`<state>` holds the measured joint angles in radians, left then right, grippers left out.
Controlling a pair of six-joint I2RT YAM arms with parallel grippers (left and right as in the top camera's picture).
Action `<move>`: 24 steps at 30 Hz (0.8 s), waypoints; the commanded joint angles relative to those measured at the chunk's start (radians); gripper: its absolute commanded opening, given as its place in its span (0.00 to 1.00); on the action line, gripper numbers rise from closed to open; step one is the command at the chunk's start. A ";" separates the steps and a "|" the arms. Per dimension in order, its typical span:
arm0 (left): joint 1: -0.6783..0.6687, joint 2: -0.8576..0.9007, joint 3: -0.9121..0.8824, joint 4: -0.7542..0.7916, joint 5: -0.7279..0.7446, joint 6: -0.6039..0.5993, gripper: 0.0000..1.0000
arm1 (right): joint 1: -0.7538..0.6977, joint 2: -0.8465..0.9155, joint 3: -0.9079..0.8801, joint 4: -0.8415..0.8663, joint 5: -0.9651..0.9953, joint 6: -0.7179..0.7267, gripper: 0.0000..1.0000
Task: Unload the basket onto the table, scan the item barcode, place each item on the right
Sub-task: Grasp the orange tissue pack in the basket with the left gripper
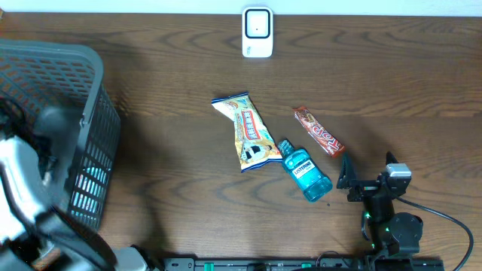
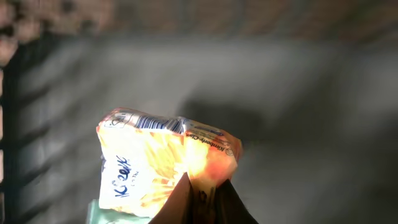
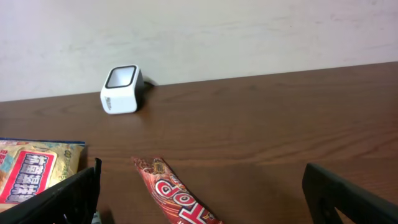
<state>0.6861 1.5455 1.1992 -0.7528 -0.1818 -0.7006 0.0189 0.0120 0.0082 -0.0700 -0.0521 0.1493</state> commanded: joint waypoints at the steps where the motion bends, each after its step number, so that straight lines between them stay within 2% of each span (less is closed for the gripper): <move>1: -0.009 -0.119 0.037 0.060 0.126 0.115 0.08 | -0.001 -0.004 -0.003 -0.002 0.005 0.006 0.99; 8: -0.059 -0.338 0.037 0.227 0.344 0.206 0.07 | -0.001 -0.004 -0.003 -0.002 0.005 0.006 0.99; 14: -0.173 -0.492 0.037 0.347 0.493 0.259 0.07 | -0.001 -0.004 -0.003 -0.002 0.005 0.006 0.99; 19: -0.341 -0.597 0.037 0.401 0.541 0.255 0.07 | -0.001 -0.004 -0.003 -0.002 0.005 0.006 0.99; 24: -0.556 -0.620 0.035 0.395 0.541 0.283 0.07 | -0.001 -0.004 -0.003 -0.002 0.005 0.006 0.99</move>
<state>0.2234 0.9234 1.2125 -0.3565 0.3290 -0.4622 0.0189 0.0120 0.0082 -0.0696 -0.0517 0.1493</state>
